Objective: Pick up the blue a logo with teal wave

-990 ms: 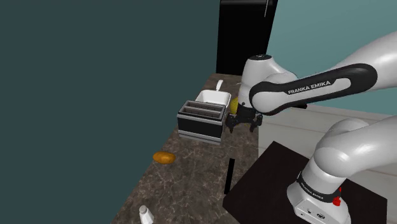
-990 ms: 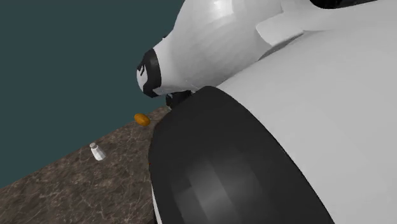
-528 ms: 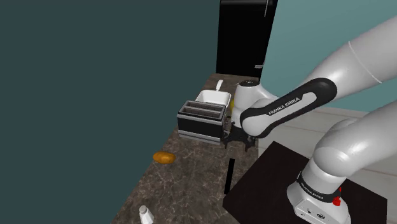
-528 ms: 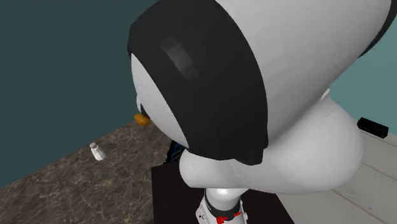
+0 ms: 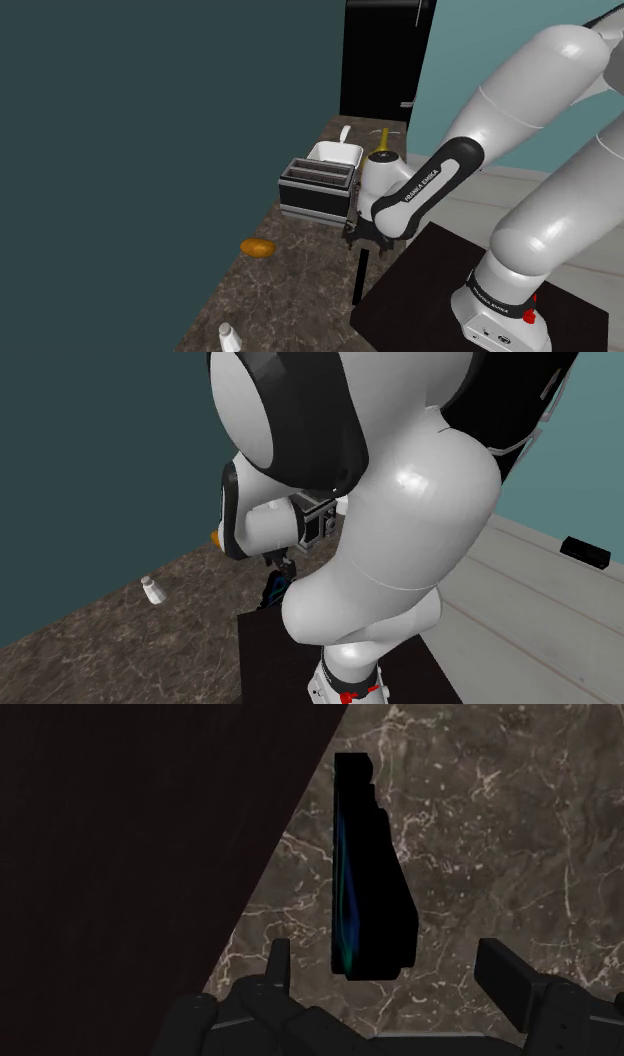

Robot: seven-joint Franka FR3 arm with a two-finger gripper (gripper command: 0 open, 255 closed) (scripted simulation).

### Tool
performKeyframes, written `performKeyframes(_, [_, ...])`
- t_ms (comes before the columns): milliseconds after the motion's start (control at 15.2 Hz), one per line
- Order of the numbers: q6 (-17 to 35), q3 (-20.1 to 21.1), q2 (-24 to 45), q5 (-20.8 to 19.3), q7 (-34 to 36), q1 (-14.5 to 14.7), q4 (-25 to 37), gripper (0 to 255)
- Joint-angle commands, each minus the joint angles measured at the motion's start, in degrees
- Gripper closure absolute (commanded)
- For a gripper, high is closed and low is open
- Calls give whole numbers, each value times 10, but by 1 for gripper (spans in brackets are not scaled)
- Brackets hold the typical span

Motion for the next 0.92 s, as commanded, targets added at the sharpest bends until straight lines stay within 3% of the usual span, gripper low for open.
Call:
performKeyframes(0, [26,8,25,-12,9,-9,0,0])
performKeyframes(132, [34,10,33,-18,13,-13,-1,0])
performKeyframes(198, [36,10,35,-19,13,-13,-1,255])
performKeyframes(858, [20,6,19,-9,7,-7,0,255])
